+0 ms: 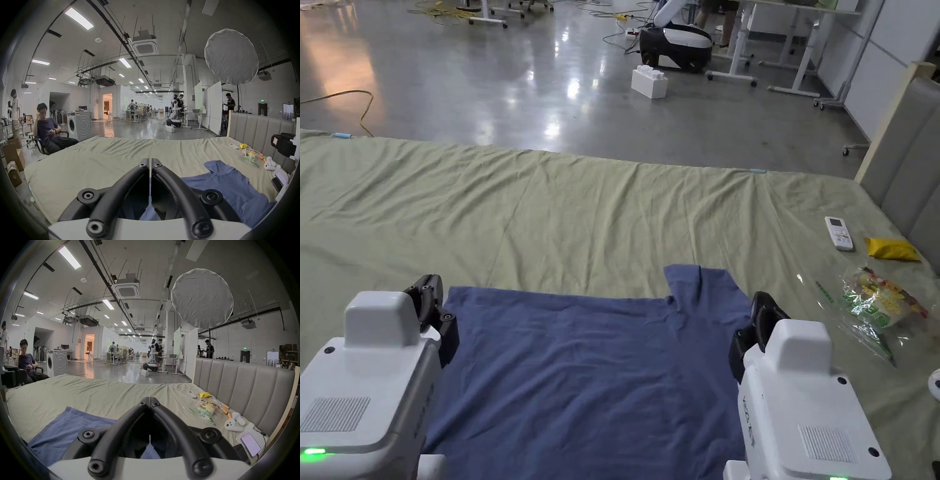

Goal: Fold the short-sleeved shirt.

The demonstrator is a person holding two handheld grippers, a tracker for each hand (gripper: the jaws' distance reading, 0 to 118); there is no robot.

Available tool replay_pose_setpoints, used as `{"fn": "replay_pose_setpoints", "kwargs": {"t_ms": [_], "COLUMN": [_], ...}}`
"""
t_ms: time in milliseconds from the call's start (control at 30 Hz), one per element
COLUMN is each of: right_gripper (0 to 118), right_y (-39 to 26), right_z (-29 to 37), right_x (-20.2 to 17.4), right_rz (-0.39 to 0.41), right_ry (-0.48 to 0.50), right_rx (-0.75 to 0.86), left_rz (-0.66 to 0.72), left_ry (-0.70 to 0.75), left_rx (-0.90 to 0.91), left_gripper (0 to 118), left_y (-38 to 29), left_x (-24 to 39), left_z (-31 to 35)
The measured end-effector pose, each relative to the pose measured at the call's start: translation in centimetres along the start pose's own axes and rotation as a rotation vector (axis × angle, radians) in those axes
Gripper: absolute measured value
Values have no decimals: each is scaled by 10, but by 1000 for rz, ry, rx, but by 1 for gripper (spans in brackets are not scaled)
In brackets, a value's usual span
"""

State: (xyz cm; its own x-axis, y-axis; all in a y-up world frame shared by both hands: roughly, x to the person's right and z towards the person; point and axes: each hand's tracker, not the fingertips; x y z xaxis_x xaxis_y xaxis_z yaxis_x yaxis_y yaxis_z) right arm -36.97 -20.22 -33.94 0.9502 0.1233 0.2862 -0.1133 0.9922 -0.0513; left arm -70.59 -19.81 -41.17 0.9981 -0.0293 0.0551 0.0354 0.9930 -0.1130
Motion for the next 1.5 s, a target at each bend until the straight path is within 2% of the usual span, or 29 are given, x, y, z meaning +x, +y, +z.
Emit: {"fn": "replay_pose_setpoints", "kwargs": {"t_ms": [300,400,467,700,767,800,833,867,900,1067,1233,1367,1400,1467,1500], "right_gripper": [0,0,0,0,0,0,0,0,0,0,0,0,0,0,0], "right_y": [-6,-13,-18,-35,-39,-42,-43,-44,-45,-49,-53,-58,-60,-62,-63], "right_z": [1,1,0,2,2,2,2,2,2,3,5,5,5,6,6], "right_x": [-1,0,0,-8,-11,-12,-13,-14,-15,-15,-10,-6,-5,-2,1], "right_rz": [24,34,39,43,50,53,57,59,59,78,86,86,88,87,80], "right_ry": [32,45,45,77,90,93,99,103,103,106,96,93,93,92,93], "right_rx": [-23,-41,-59,-116,-135,-141,-148,-155,-158,-177,-196,-214,-218,-228,-234], "left_rz": [-24,-35,-39,-33,-10,11,34,41,48,74,52,87,82,83,81], "left_ry": [10,-2,-44,-29,-20,-28,-28,-34,-32,28,47,79,72,-14,-19], "left_rx": [-112,-236,-411,-711,-732,-759,-778,-797,-811,-927,-954,-974,-972,-962,-966], "left_gripper": [1,1,1,3,19,34,56,66,67,65,63,50,44,10,9], "left_y": [-3,-13,-25,-85,-97,-102,-106,-110,-115,-141,-162,-171,-169,-167,-165], "left_x": [-31,-55,-72,-115,-122,-124,-126,-127,-127,-125,-123,-118,-116,-112,-109], "left_z": [6,12,15,43,48,50,50,48,46,25,4,0,1,1,2]}}
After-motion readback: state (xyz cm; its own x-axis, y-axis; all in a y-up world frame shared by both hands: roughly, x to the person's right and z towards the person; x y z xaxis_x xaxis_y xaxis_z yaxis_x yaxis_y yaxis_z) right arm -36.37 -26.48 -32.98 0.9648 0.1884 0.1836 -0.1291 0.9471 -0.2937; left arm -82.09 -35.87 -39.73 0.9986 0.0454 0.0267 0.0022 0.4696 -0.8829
